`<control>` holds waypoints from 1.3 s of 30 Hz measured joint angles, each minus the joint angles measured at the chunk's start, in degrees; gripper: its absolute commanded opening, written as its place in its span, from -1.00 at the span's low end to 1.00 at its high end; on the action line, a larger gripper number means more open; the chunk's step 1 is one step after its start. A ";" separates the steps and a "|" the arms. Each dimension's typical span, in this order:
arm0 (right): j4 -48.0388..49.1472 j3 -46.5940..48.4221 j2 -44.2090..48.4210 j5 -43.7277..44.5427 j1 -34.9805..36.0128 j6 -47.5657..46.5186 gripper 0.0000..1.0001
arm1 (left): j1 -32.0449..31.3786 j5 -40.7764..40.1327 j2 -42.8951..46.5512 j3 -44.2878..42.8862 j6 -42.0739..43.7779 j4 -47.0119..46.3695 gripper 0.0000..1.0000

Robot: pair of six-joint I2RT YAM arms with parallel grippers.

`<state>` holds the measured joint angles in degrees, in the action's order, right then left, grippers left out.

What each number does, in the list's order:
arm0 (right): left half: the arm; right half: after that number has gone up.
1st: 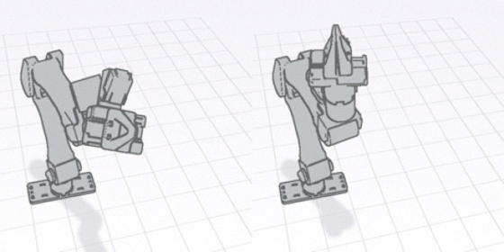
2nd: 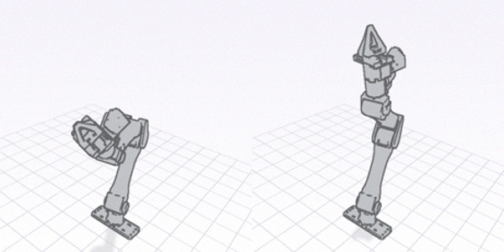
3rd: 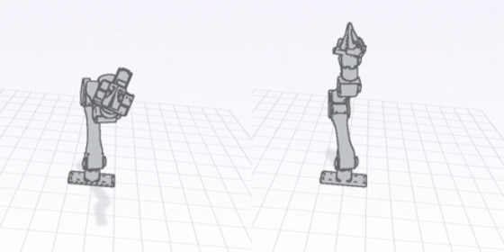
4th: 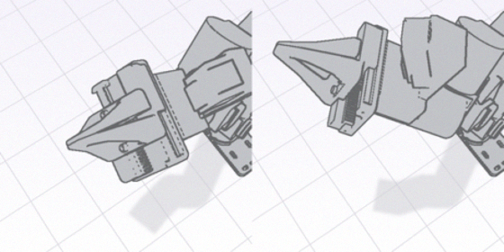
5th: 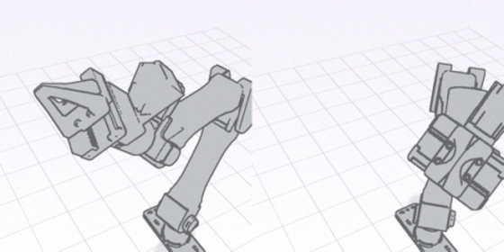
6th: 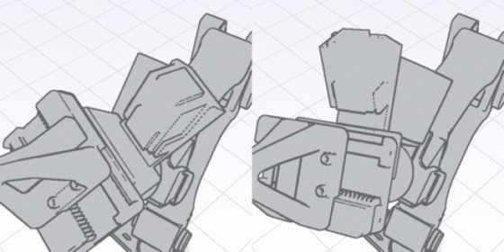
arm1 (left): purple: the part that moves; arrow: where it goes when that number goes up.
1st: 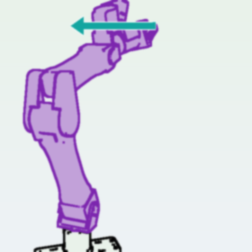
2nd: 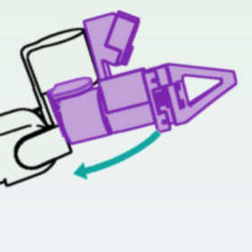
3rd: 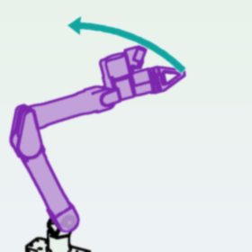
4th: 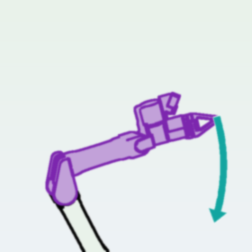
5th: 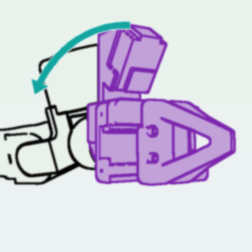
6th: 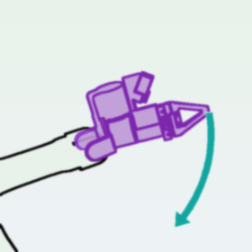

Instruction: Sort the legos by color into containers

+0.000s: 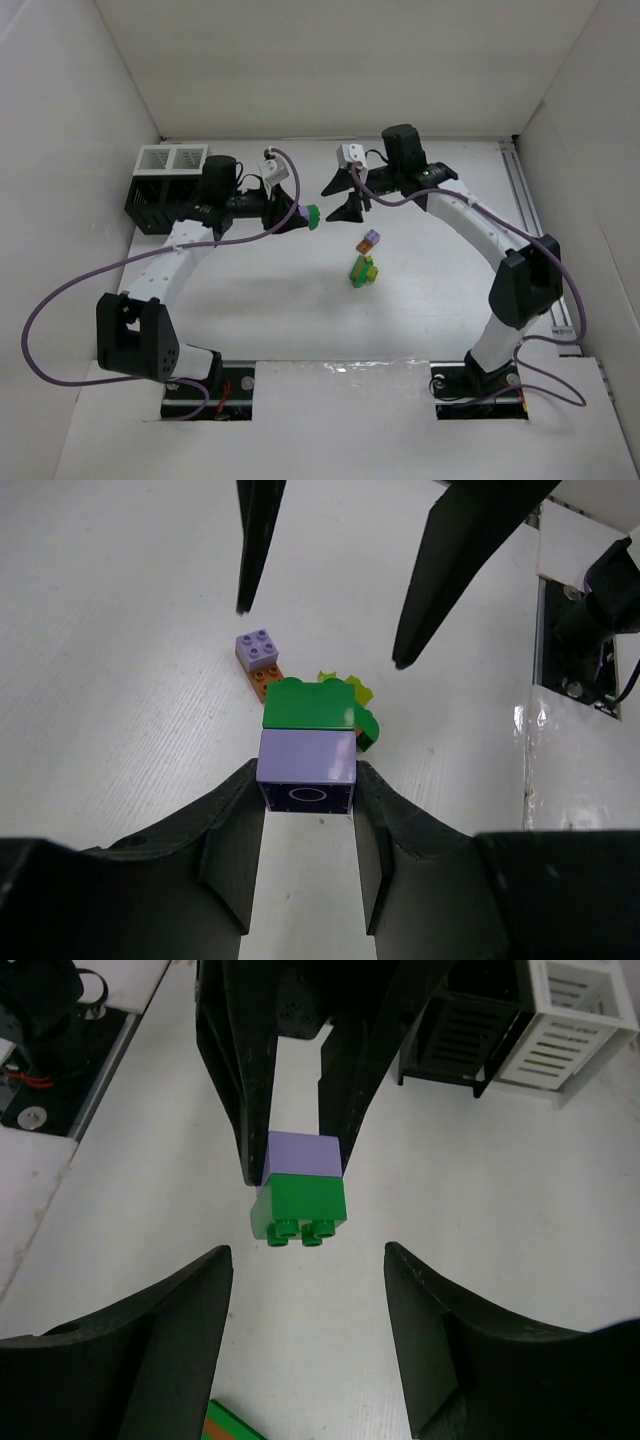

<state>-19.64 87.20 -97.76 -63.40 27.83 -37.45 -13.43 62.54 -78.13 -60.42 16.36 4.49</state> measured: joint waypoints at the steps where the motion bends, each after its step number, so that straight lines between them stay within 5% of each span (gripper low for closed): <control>1: -1.81 1.11 -1.14 -0.11 0.17 -1.38 0.34 | 0.00 0.44 -0.17 -0.57 0.90 0.83 -0.86; 7: -14.03 8.22 -6.67 -0.07 0.79 -9.97 0.37 | -0.28 1.51 -0.48 -1.22 4.20 2.73 -0.86; 19: -23.17 16.61 -10.82 -0.11 2.51 -13.99 0.29 | -1.53 -0.42 -0.48 -1.25 4.31 0.39 -0.86; 29: -26.49 20.06 -13.64 0.44 3.17 -14.40 -0.28 | -1.62 -1.60 -0.48 -1.22 3.21 -1.86 -0.86; 33: -28.22 22.01 -14.53 0.61 3.10 -14.40 -0.79 | -1.62 -1.75 -0.48 -1.20 3.21 -2.34 -0.89; 39: -28.76 22.56 -15.04 0.72 3.04 -14.43 -0.84 | -0.92 -1.81 -0.07 0.02 2.34 -4.33 -0.91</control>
<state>-48.40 109.75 -112.79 -62.67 30.87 -51.88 -14.35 60.73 -78.19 -60.40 18.70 0.16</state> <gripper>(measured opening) 0.446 0.330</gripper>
